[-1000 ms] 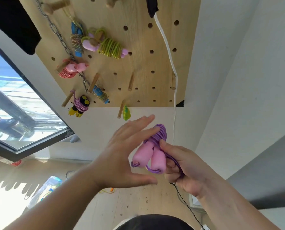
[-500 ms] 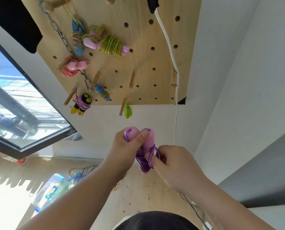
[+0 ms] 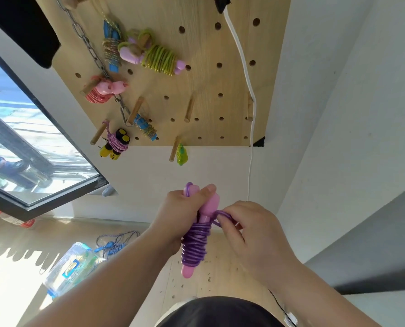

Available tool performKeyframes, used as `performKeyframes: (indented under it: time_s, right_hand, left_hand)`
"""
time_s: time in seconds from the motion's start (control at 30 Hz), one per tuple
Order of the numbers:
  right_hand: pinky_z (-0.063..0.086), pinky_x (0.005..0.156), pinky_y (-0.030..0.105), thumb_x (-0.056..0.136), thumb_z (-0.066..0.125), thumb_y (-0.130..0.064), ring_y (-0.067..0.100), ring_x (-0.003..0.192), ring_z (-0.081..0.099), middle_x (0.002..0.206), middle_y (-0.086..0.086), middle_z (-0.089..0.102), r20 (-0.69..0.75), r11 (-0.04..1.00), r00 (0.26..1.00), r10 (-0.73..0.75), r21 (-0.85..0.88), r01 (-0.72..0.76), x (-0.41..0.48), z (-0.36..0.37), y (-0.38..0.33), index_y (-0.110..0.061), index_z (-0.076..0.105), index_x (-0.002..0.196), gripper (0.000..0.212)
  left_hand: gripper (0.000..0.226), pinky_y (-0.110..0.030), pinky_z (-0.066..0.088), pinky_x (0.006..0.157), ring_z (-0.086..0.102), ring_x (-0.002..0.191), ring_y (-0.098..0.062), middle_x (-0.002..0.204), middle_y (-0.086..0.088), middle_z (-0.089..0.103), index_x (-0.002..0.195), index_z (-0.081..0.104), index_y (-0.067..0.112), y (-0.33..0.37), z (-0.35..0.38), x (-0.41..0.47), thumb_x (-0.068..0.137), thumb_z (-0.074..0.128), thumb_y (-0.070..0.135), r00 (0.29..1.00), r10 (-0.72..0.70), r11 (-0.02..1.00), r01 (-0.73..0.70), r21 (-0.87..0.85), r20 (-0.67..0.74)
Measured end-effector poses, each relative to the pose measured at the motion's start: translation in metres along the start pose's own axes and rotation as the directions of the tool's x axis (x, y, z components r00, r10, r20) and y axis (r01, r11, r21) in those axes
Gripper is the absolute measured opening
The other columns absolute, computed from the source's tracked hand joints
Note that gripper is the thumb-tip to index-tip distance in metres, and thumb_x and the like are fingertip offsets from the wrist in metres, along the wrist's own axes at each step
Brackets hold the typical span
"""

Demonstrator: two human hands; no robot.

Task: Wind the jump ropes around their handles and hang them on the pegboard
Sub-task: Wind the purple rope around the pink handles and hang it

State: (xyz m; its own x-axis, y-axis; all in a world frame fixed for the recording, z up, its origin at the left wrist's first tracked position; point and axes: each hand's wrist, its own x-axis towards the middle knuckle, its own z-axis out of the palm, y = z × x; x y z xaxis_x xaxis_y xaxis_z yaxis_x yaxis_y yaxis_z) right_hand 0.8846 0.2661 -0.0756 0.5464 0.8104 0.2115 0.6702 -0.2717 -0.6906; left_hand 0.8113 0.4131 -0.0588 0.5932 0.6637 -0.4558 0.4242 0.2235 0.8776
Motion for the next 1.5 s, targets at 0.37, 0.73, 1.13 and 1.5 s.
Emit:
performKeyframes:
  time_s: [0.37,0.73,1.13,1.5]
  right_hand:
    - [0.035,0.052,0.011,0.078,0.085,-0.024,0.007,0.051,0.047,0.056,-0.006,0.055,-0.15,0.954,0.988,0.034,0.3,0.013,0.012,-0.036,0.012,-0.028,0.057,0.067,0.031]
    - [0.047,0.069,0.016,0.082,0.05,-0.06,0.006,0.084,0.062,0.092,-0.013,0.068,-0.073,0.854,0.985,0.157,0.512,-0.098,0.01,-0.03,0.018,-0.036,0.067,0.097,0.033]
    - [0.051,0.067,0.026,0.097,0.059,-0.029,0.014,0.074,0.064,0.077,-0.015,0.066,-0.07,0.925,0.981,-0.181,0.326,0.194,0.004,-0.021,0.01,-0.025,0.071,0.088,0.015]
    - [0.057,0.066,0.029,0.089,0.068,-0.038,0.008,0.076,0.07,0.076,-0.02,0.071,-0.232,0.956,0.973,-0.01,0.284,0.078,-0.004,-0.025,-0.002,-0.036,0.078,0.089,0.011]
  left_hand:
    - [0.058,-0.033,0.05,0.069,0.059,0.064,-0.019,0.068,-0.005,0.06,0.081,0.064,0.012,0.005,-0.005,-0.02,0.089,0.052,0.069,0.847,-0.08,0.99,0.006,0.143,0.525]
    - [0.034,-0.033,0.053,0.048,0.055,0.049,-0.024,0.075,-0.015,0.055,0.102,0.057,0.007,0.021,0.009,-0.016,0.096,0.065,0.04,0.999,-0.021,0.986,0.029,-0.167,0.048]
    - [0.045,-0.045,0.053,0.065,0.056,0.059,-0.025,0.069,-0.009,0.058,0.089,0.059,0.004,0.0,0.015,-0.016,0.095,0.062,0.049,0.978,0.073,0.995,-0.085,0.053,0.194]
    - [0.054,-0.039,0.057,0.07,0.062,0.074,-0.023,0.085,-0.007,0.061,0.103,0.052,0.016,-0.004,0.001,-0.018,0.061,0.08,0.033,0.849,0.337,0.893,-0.425,0.146,0.407]
